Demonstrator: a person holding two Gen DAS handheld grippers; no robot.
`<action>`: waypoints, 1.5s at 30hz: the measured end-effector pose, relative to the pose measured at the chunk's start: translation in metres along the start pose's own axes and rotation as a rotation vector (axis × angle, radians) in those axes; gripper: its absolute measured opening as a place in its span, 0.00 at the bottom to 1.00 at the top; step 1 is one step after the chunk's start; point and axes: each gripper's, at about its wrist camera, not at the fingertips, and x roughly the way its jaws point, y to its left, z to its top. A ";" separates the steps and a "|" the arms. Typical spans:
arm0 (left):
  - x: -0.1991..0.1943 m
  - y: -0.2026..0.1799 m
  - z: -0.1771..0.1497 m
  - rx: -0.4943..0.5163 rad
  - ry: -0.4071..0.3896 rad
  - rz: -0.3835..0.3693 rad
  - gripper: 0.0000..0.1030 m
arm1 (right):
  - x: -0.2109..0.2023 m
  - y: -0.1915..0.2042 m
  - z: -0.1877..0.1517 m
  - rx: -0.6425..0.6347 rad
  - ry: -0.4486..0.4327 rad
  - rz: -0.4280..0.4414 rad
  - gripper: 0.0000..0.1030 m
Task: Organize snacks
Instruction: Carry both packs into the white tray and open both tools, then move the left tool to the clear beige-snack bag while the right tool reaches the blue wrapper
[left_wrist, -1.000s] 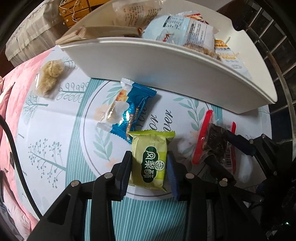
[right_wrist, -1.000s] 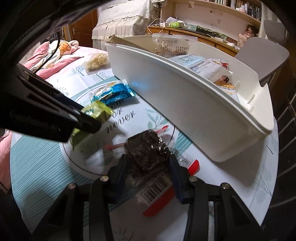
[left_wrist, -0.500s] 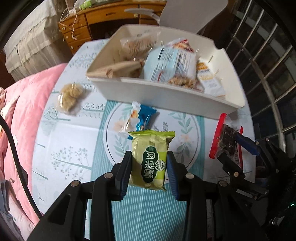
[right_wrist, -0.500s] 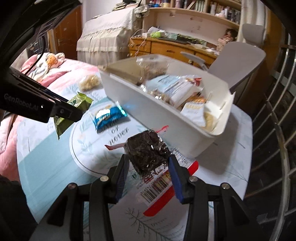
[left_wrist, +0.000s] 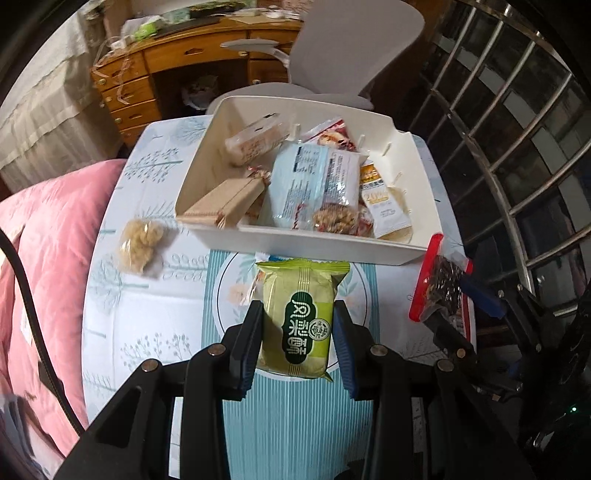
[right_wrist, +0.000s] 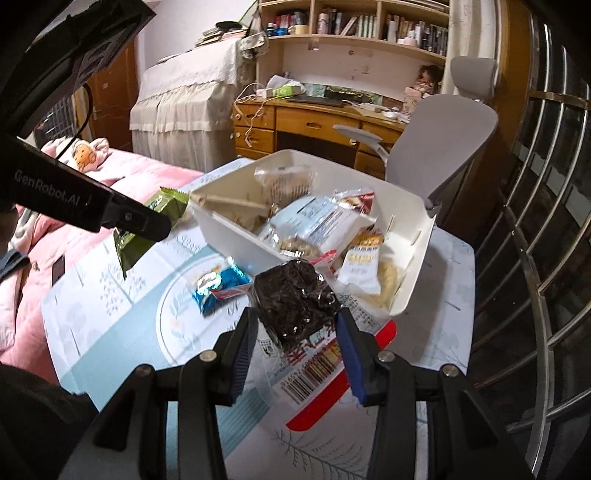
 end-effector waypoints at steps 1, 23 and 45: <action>-0.001 0.001 0.004 0.006 0.004 -0.007 0.34 | -0.001 0.000 0.005 0.004 -0.010 -0.020 0.43; 0.040 -0.003 0.110 0.184 0.002 -0.098 0.35 | 0.041 -0.043 0.066 0.179 -0.008 -0.218 0.44; 0.020 0.023 0.031 -0.083 0.056 -0.041 0.79 | 0.033 -0.041 0.031 0.321 0.157 -0.059 0.72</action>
